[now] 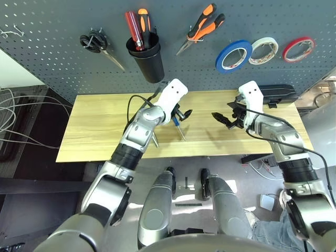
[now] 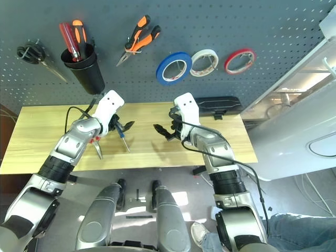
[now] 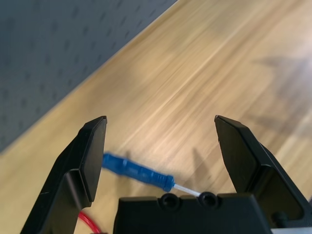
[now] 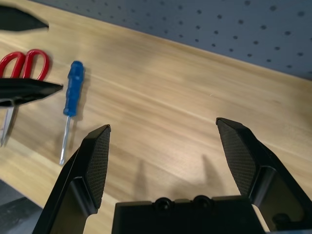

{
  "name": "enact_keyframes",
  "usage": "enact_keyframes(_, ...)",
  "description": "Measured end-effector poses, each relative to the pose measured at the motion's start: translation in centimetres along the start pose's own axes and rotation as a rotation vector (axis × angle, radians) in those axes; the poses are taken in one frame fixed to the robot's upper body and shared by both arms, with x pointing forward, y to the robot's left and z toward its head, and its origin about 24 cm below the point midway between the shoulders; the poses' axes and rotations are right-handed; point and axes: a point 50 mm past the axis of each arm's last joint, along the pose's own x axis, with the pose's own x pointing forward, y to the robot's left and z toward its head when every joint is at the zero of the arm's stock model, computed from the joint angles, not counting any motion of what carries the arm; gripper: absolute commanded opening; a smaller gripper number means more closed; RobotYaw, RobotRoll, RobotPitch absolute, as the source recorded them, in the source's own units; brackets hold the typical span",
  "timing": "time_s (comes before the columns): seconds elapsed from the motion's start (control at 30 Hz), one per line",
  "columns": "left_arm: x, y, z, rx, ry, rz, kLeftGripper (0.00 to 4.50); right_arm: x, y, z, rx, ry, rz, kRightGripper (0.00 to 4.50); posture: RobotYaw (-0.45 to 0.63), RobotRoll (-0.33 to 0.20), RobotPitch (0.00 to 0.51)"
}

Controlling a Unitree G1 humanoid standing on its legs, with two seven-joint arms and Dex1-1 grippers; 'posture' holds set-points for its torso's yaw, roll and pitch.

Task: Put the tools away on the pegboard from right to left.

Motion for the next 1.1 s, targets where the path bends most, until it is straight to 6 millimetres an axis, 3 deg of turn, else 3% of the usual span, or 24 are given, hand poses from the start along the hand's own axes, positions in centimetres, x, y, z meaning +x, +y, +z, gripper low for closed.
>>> enact_keyframes(0.13, 0.3, 0.6, -0.2, -0.075, 0.090, 0.070, 4.50, 0.0, -0.3, -0.1, 0.001, 0.009, -0.002, 4.47, 0.16, 0.000, 0.306)
enact_keyframes(0.3, 0.8, 1.0, -2.0, -0.183, 0.220, 0.126, 4.50, 0.1, 0.0, 0.0, -0.056, 0.034, 0.054, 4.47, 0.16, 0.000, 0.313)
enact_keyframes(0.47, 1.8, 0.6, -2.6, -0.241, 0.263, 0.124, 4.50, 0.7, 0.3, 0.9, -0.101, 0.019, 0.077, 4.47, 0.15, 0.000, 0.332)
enact_keyframes(0.83, 3.7, -1.4, -3.6, -0.345, 0.309, 0.102, 4.50, 1.9, 1.3, 0.1, -0.101, 0.033, 0.095, 4.47, 0.11, 0.000, 0.358)
enact_keyframes(1.1, 4.2, -2.7, -5.6, -0.238, 0.347, 0.115, 3.20, 2.1, 1.6, 0.7, -0.114, 0.009, 0.085, 4.50, 0.07, 0.000, 0.355)
